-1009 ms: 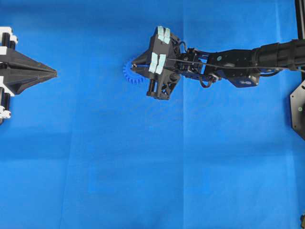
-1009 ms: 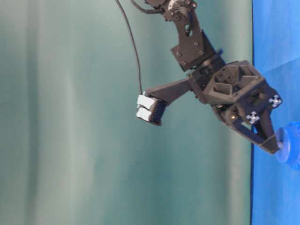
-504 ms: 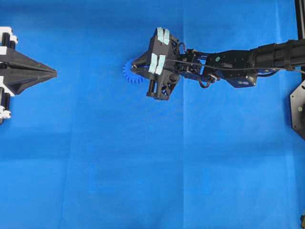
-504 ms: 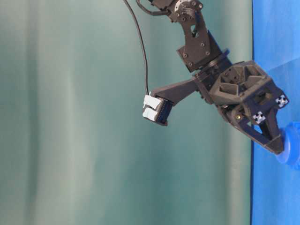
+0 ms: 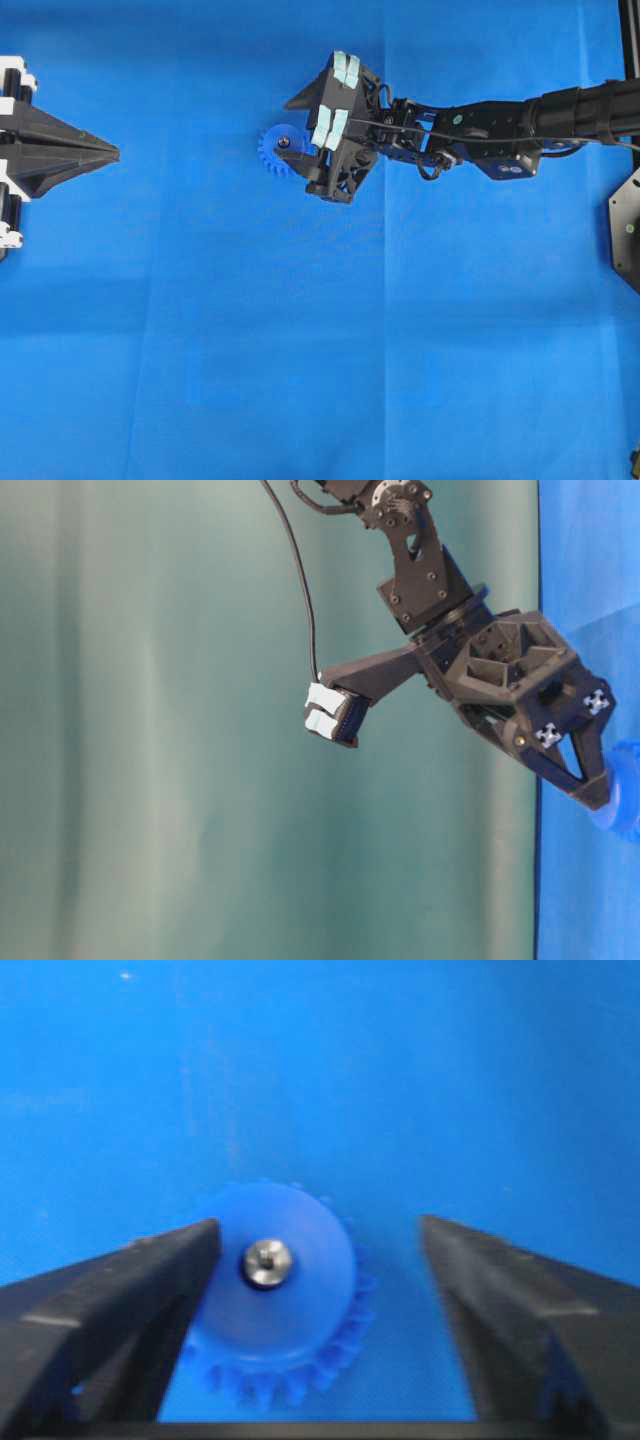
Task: Insert the shaft placed at a random location into the center hole of the small gear at another random location.
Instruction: 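Lower the shaft into the gear's center hole with the right gripper, then open the right gripper to release the shaft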
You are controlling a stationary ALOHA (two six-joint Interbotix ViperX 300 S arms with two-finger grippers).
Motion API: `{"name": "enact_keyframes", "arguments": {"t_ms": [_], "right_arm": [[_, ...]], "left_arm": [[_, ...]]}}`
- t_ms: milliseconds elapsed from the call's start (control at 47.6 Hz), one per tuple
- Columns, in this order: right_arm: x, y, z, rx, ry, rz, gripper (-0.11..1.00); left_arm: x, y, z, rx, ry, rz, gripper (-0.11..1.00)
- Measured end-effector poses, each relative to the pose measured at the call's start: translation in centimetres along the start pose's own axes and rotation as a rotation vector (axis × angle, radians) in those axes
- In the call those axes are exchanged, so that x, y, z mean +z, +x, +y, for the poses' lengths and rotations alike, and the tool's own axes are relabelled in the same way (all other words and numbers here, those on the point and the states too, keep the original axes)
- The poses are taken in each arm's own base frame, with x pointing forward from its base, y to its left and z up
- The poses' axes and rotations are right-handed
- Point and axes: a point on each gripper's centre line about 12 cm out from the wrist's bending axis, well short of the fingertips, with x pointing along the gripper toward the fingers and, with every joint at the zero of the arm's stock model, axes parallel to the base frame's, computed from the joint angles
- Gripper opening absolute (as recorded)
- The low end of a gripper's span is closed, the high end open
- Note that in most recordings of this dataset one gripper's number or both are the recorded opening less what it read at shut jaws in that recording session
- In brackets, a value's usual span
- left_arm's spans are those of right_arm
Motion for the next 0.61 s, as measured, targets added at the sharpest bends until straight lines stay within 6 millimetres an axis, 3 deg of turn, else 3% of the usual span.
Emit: {"name": "enact_keyframes", "arguments": {"t_ms": [231, 609], "right_arm": [[2.3, -2.3, 0.6, 0.017, -0.008, -0.059, 0.83], [7.8, -8.1, 0.7, 0.034, -0.005, -0.19, 0.82]], "left_arm": [[0.0, 0.0, 0.0, 0.001, 0.002, 0.0, 0.0], [0.0, 0.0, 0.0, 0.002, 0.0, 0.0, 0.0]]}}
